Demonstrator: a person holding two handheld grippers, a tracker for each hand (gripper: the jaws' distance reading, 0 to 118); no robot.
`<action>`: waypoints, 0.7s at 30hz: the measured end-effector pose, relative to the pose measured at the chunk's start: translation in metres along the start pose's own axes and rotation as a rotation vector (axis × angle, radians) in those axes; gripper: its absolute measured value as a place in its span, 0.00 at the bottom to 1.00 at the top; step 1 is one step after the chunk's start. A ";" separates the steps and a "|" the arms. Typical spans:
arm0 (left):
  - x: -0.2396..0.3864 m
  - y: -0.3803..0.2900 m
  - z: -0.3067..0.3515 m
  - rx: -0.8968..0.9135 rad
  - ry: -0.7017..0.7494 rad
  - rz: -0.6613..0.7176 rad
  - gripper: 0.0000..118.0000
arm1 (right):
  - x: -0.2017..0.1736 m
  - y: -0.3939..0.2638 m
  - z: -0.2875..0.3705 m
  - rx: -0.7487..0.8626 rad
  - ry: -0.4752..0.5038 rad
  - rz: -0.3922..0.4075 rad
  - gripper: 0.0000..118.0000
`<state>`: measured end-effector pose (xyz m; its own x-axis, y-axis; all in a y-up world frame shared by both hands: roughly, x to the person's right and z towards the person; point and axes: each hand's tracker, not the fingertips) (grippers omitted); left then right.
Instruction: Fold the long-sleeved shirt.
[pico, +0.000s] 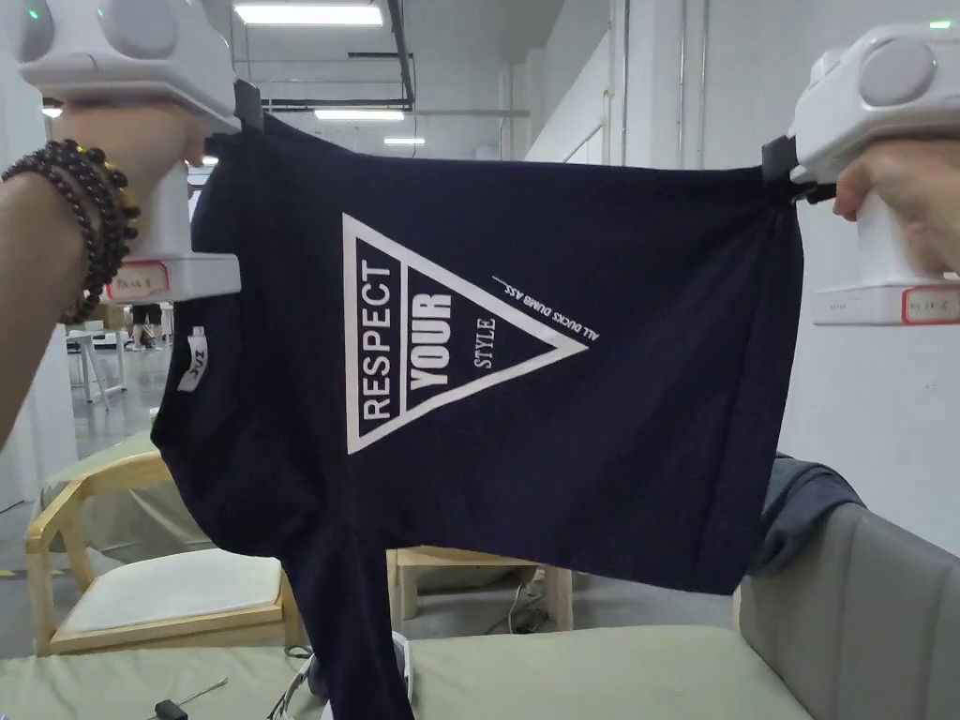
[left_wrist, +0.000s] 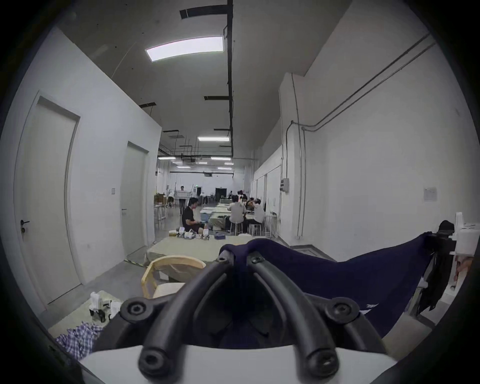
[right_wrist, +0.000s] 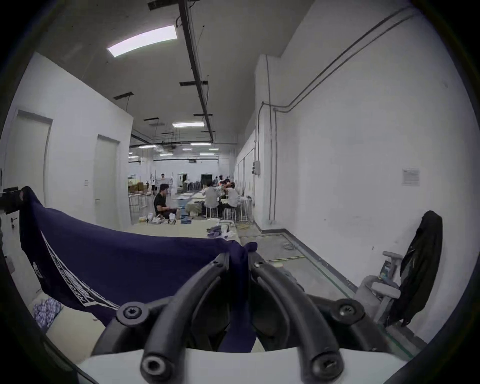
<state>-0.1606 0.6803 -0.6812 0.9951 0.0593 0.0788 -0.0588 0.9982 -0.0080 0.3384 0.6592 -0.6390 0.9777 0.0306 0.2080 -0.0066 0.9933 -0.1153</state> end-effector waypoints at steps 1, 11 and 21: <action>0.000 -0.014 -0.003 -0.015 0.006 -0.009 0.09 | -0.002 -0.013 -0.004 -0.014 0.000 -0.002 0.09; -0.020 -0.209 -0.008 -0.299 0.060 -0.011 0.09 | -0.021 -0.189 -0.034 -0.220 0.059 -0.020 0.09; -0.038 -0.382 0.043 -0.527 0.070 0.064 0.09 | -0.038 -0.381 -0.027 -0.469 0.047 -0.064 0.09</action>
<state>-0.1792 0.2964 -0.6387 0.9948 0.1020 -0.0045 -0.0900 0.8546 -0.5115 0.3094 0.2761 -0.6292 0.9814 -0.0447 0.1865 0.1392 0.8350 -0.5324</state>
